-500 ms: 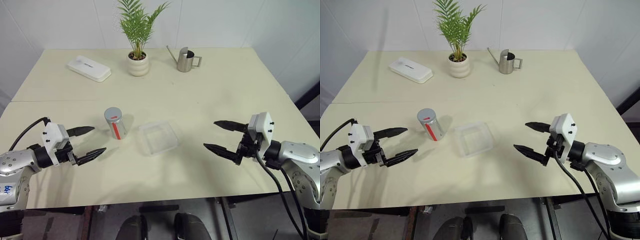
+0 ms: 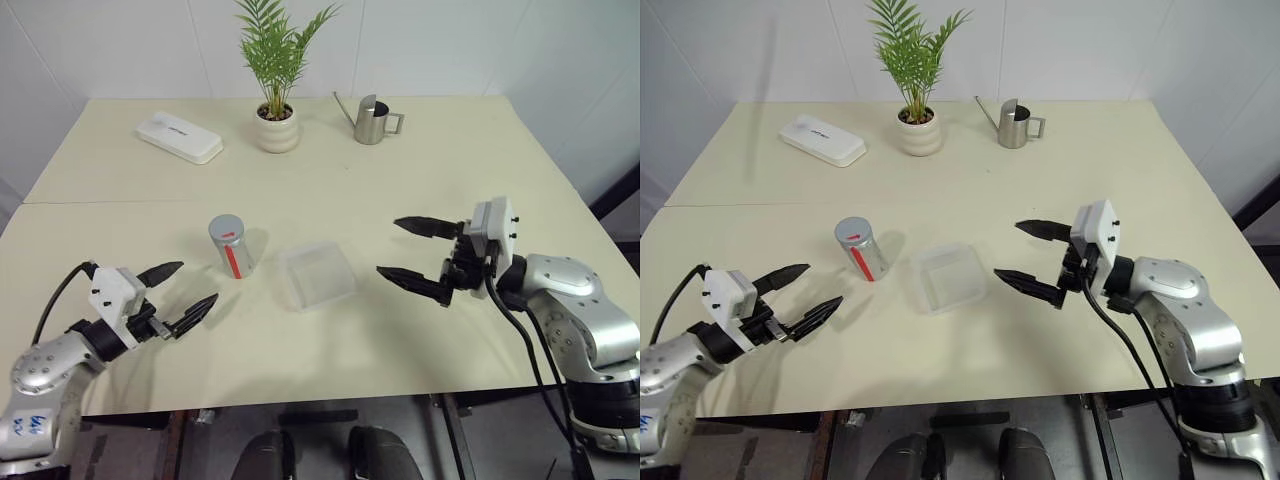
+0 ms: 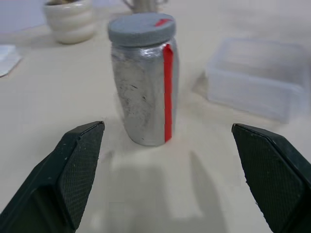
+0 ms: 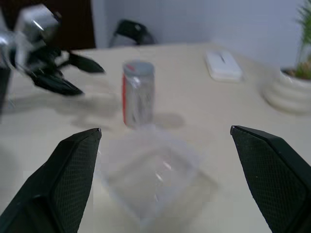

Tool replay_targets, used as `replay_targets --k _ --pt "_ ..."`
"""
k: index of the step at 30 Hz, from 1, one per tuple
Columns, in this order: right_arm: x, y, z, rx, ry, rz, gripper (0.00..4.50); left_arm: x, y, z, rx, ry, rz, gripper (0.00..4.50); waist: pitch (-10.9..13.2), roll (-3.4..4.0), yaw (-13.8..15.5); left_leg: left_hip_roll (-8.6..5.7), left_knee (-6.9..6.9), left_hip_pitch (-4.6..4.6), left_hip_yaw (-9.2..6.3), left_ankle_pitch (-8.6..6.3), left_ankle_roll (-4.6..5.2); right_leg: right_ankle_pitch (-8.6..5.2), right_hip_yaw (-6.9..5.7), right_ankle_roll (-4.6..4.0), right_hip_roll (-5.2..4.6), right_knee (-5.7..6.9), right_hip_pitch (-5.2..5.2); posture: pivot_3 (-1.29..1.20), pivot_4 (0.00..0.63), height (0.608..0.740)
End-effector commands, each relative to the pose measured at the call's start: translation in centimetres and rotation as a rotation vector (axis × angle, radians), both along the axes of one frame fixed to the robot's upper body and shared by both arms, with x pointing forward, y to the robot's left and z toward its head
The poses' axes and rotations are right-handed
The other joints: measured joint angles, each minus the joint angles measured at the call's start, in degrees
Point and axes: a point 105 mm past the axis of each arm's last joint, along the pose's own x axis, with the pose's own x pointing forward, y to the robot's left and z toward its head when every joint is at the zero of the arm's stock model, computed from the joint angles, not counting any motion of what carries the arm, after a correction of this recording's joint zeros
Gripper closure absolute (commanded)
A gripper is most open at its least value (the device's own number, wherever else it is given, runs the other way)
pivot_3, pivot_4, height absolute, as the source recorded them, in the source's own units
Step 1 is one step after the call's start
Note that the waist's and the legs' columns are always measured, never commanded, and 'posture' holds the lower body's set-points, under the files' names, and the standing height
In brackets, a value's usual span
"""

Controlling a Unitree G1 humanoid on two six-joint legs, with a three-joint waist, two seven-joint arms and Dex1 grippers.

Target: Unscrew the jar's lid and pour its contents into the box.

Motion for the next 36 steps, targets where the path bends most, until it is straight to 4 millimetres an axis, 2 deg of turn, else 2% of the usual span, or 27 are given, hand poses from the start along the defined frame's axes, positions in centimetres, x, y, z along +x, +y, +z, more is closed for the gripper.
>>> replay_targets --k 1,2,4,9,16,20,25,36 --pt "-1.0 1.7 1.2 0.02 -0.036 0.114 0.0 -0.2 -1.3 0.7 -0.049 -0.055 0.092 0.02 0.0 -0.01 0.1 0.0 0.01 0.0 -0.02 0.0 0.0 0.0 -0.02 0.0 0.01 -0.01 0.01 0.0 0.15 0.74" --pt "-1.1 2.3 1.5 0.026 -0.037 0.147 0.0 -0.2 -2.3 0.4 -0.09 -0.057 0.119 0.02 0.0 -0.01 0.1 0.0 0.01 0.0 -0.03 0.0 0.0 0.0 -0.03 0.0 0.0 0.0 0.02 0.0 0.15 0.74" --pt "-1.3 3.4 1.9 0.033 -0.038 0.189 0.0 -0.1 -3.0 0.2 -0.144 -0.057 0.182 0.02 0.0 -0.01 0.1 -0.02 0.04 -0.01 -0.01 0.0 0.02 0.01 -0.01 0.01 0.0 0.01 0.03 0.0 0.15 0.74" --pt "-1.5 4.3 2.0 0.033 -0.025 0.236 0.0 1.0 -5.1 -0.2 -0.217 -0.051 0.31 0.02 0.0 -0.06 1.0 -0.03 0.15 -0.01 -0.05 0.0 0.04 0.02 -0.05 0.01 0.0 0.03 0.04 0.0 0.15 0.74" --pt "-2.1 5.2 1.9 0.04 -0.009 0.277 0.0 2.1 -6.6 -0.3 -0.201 -0.063 0.389 0.02 0.0 -0.07 1.4 -0.02 0.21 -0.03 -0.03 -0.02 0.06 0.03 -0.03 -0.01 -0.01 -0.03 0.02 0.0 0.15 0.74" --pt "-2.5 5.6 2.1 0.054 -0.006 0.287 0.0 3.0 -7.7 -0.1 -0.177 -0.074 0.368 0.02 0.0 -0.07 1.4 -0.02 0.2 -0.05 -0.04 -0.03 0.07 0.03 -0.05 -0.01 0.0 -0.03 0.02 0.0 0.15 0.74" --pt "-3.0 5.8 2.0 0.069 0.0 0.29 0.0 4.3 -7.7 0.4 -0.136 -0.102 0.391 0.02 0.0 -0.07 1.4 -0.02 0.18 -0.07 -0.03 -0.03 0.08 0.03 -0.06 -0.01 0.0 0.0 0.02 0.0 0.15 0.74" --pt "-3.3 5.8 1.7 0.07 0.014 0.28 0.0 7.0 -7.5 0.1 -0.112 -0.084 0.426 0.02 0.0 -0.07 1.5 -0.02 0.15 -0.09 -0.04 -0.03 0.09 0.03 -0.11 -0.01 0.01 -0.01 0.02 0.0 0.15 0.74"
